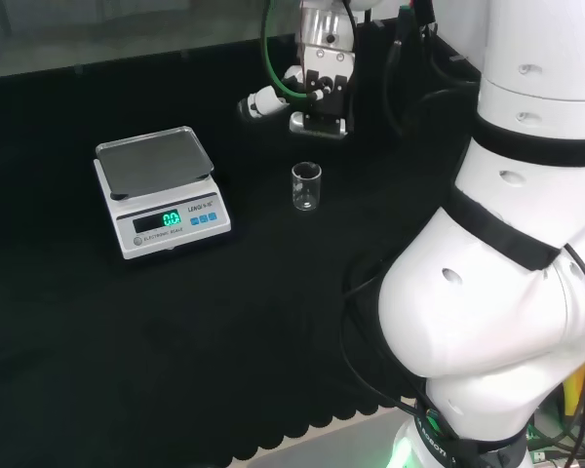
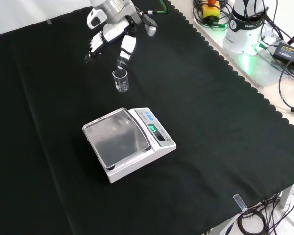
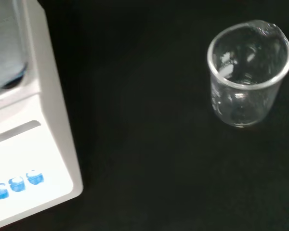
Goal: Pick up the beaker.
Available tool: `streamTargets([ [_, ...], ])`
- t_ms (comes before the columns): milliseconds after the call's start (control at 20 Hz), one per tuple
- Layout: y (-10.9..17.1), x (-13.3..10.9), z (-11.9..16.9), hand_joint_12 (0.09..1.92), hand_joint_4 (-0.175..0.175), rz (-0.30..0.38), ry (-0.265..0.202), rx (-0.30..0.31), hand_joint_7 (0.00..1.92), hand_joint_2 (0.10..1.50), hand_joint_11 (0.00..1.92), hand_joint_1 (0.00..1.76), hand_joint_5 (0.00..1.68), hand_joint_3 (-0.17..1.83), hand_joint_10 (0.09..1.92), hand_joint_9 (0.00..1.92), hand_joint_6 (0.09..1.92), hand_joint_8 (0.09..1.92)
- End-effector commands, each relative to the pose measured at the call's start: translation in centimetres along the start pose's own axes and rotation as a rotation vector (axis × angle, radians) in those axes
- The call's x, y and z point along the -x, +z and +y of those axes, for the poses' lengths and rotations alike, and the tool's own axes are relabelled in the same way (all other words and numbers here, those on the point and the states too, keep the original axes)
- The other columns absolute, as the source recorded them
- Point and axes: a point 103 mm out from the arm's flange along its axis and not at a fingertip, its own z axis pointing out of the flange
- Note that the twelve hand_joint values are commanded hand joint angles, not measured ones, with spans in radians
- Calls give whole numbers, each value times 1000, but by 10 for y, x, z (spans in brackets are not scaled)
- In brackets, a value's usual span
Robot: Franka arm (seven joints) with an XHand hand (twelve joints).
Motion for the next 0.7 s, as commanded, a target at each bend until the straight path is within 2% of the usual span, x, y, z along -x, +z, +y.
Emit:
streamTargets([
  [50,12,21,14,1523,-42,37,61,-19,49,928,5,267,205,-19,857,0,87,763],
  [350,31,31,21,1524,-44,43,93,-58,49,926,0,272,209,-20,850,0,87,765],
  [700,52,29,26,1518,-46,55,100,-97,44,923,0,275,214,-21,831,0,87,766],
])
